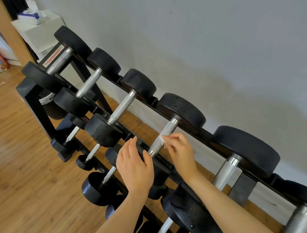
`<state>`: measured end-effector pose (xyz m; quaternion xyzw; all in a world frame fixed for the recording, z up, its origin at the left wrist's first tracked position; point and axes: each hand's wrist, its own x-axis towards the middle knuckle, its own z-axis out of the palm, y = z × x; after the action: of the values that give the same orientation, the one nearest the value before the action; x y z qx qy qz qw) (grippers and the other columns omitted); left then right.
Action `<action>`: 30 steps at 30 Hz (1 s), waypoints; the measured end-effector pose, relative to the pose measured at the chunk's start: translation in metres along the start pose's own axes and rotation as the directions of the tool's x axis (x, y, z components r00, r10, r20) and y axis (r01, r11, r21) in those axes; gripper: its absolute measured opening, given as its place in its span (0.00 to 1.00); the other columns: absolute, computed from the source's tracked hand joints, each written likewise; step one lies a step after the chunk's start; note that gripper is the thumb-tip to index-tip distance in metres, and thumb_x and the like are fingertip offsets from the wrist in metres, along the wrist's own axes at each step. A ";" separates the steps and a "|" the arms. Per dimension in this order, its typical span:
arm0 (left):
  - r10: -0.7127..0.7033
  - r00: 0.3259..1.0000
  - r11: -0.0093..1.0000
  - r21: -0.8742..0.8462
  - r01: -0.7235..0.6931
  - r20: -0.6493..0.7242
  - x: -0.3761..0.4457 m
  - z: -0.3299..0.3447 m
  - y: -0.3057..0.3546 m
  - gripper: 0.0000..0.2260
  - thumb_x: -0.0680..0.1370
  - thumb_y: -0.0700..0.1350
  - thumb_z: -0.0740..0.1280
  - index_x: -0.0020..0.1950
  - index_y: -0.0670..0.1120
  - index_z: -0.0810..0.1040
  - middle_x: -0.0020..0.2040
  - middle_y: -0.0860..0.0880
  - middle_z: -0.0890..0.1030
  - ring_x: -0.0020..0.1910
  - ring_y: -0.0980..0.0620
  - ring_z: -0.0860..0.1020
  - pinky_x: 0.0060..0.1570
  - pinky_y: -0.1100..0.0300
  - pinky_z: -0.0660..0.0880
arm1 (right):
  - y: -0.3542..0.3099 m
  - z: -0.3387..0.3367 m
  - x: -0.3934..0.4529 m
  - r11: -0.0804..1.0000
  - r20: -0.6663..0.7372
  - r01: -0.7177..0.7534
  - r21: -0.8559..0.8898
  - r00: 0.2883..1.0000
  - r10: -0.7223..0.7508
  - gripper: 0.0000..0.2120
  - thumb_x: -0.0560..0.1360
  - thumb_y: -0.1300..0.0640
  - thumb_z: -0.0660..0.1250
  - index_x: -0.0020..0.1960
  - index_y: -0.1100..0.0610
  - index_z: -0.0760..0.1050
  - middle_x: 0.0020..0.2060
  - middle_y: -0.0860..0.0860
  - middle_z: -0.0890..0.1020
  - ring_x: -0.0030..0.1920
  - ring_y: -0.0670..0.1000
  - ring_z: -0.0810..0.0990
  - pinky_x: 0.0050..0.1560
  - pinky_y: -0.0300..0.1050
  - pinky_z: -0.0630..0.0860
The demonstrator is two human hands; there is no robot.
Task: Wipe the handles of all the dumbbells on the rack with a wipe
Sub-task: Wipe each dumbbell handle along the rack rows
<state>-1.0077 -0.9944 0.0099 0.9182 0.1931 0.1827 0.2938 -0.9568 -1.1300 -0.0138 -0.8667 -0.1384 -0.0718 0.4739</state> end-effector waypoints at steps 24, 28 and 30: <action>0.004 1.000 1.000 -0.001 -0.004 0.000 0.000 0.002 -0.003 0.22 0.77 0.51 0.55 0.68 0.46 0.74 0.65 0.48 0.76 0.67 0.49 0.70 0.66 0.53 0.63 | 0.001 0.009 -0.008 0.992 -0.023 0.038 -0.119 0.999 -0.041 0.12 0.74 0.63 0.69 0.57 0.57 0.79 0.51 0.47 0.75 0.52 0.46 0.76 0.51 0.38 0.77; 0.001 1.000 1.000 0.005 -0.001 0.002 -0.001 0.002 -0.002 0.22 0.78 0.52 0.54 0.68 0.47 0.73 0.66 0.48 0.76 0.67 0.50 0.68 0.67 0.56 0.59 | 0.002 0.005 -0.004 0.998 -0.079 0.016 -0.063 0.997 -0.021 0.12 0.74 0.66 0.70 0.56 0.58 0.79 0.50 0.45 0.74 0.51 0.44 0.76 0.50 0.35 0.77; -0.003 1.000 1.000 0.005 0.003 0.005 -0.001 0.001 -0.002 0.22 0.78 0.52 0.54 0.68 0.47 0.73 0.66 0.48 0.76 0.67 0.50 0.68 0.66 0.56 0.58 | 0.003 0.005 -0.003 0.999 -0.109 0.009 -0.054 0.994 -0.015 0.12 0.74 0.66 0.70 0.56 0.59 0.79 0.51 0.46 0.74 0.51 0.44 0.76 0.49 0.35 0.77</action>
<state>-1.0085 -0.9940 0.0072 0.9190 0.1941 0.1795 0.2924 -0.9585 -1.1274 -0.0197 -0.8728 -0.1155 -0.1257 0.4572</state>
